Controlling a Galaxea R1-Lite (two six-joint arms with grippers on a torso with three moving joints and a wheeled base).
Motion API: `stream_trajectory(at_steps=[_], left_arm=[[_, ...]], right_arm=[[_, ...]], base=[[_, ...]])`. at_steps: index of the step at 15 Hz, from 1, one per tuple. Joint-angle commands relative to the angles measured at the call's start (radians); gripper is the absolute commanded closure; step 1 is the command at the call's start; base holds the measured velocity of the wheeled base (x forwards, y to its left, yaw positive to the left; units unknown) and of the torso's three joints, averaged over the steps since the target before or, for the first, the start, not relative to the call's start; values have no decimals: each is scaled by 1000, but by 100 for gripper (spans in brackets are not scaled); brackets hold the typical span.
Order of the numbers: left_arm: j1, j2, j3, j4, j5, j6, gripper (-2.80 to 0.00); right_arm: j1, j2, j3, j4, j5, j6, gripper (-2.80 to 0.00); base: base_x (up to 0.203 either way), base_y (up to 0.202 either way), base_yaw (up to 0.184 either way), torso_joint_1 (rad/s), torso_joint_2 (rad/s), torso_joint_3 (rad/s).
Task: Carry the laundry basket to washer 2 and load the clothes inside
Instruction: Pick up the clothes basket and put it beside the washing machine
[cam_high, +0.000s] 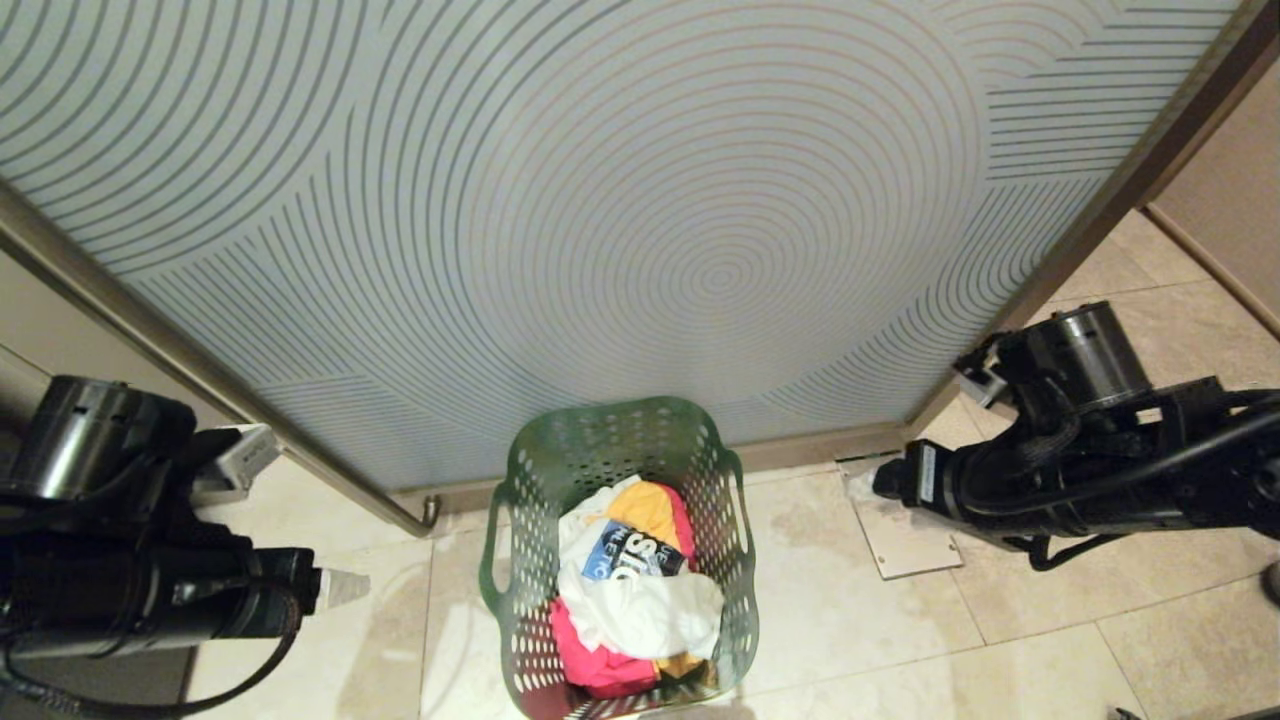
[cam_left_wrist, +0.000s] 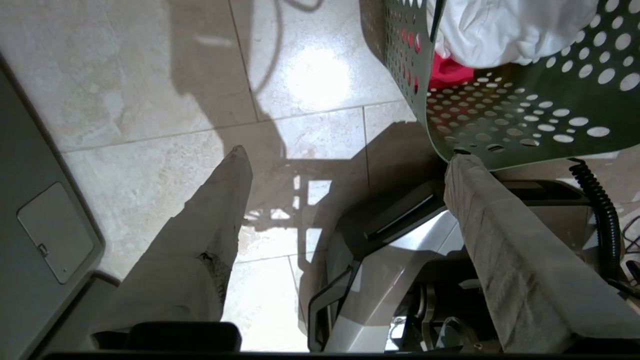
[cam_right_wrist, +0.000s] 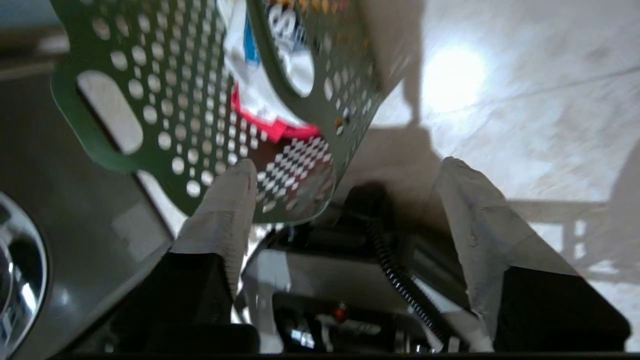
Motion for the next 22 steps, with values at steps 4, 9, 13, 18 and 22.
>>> stream_trajectory(at_steps=[4, 9, 13, 18, 22], left_arm=[[-85, 106, 75, -164, 7, -64, -280], [-244, 247, 84, -350, 132, -129, -280], [-276, 349, 52, -408, 258, -181, -280], [-278, 477, 14, -466, 300, -183, -280], [-274, 542, -39, -483, 293, -185, -280]], right_arm=[[-19, 201, -35, 6, 42, -18, -280], [-65, 242, -75, -9, 45, -96, -280], [-66, 264, -138, -3, 57, -119, -280], [-65, 339, -274, 69, 100, -131, -280], [-59, 428, -350, 72, 107, -139, -280]], base=[[0, 0, 0, 0, 0, 0], [0, 0, 0, 0, 0, 0], [0, 0, 0, 0, 0, 0], [0, 0, 0, 0, 0, 0], [0, 0, 0, 0, 0, 0]])
